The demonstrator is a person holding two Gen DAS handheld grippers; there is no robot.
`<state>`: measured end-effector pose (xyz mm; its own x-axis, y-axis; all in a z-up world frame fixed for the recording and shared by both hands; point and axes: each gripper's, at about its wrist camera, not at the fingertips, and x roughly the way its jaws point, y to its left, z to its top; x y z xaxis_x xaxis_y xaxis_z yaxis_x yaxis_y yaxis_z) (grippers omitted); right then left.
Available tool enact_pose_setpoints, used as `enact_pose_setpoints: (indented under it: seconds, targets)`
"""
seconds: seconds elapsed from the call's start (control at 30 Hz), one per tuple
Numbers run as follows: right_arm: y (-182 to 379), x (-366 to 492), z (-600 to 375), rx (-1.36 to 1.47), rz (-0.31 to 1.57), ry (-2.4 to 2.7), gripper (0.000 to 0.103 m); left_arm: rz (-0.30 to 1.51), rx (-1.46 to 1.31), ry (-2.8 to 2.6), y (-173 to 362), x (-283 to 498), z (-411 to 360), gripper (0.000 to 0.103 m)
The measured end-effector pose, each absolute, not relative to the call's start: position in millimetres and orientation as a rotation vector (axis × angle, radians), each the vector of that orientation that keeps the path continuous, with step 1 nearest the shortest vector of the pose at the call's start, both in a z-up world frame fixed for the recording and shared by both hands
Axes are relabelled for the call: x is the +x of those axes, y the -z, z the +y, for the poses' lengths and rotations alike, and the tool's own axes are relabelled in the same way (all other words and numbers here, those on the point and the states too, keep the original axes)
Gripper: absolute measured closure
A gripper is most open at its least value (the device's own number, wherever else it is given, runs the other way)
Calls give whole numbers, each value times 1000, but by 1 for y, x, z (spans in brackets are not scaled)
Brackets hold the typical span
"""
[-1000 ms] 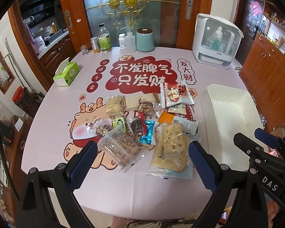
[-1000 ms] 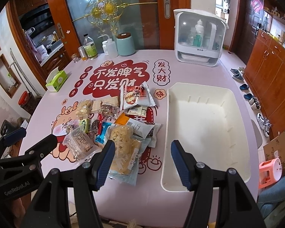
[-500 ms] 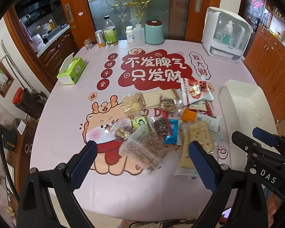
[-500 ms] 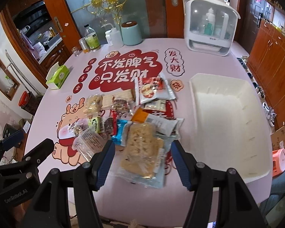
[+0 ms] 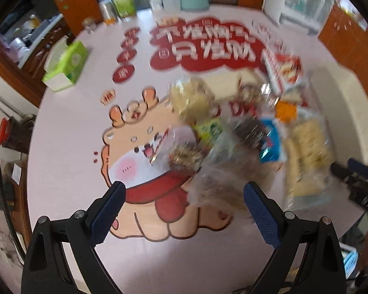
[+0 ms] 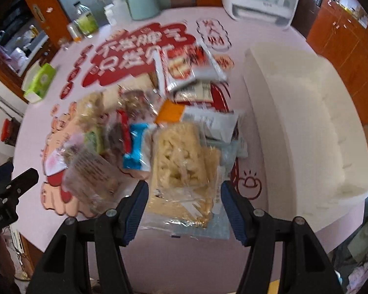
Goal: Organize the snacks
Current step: 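Grasp the clear printed snack bag with left tool while right grasps the yellow-puff bag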
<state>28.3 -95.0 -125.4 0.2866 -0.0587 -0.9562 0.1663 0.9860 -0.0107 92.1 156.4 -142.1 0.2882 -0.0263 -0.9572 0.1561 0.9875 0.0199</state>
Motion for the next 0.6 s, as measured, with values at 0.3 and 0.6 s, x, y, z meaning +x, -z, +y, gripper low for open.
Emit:
enact_pose_setpoints:
  seconds: [0.3,0.6]
  targets:
    - [163,40,-118,217,1285,194,41,1444,-1,306,206,110,149,7]
    - [180,67,-112,217,1284,97,37,1574,-205,379,249,127,137,4]
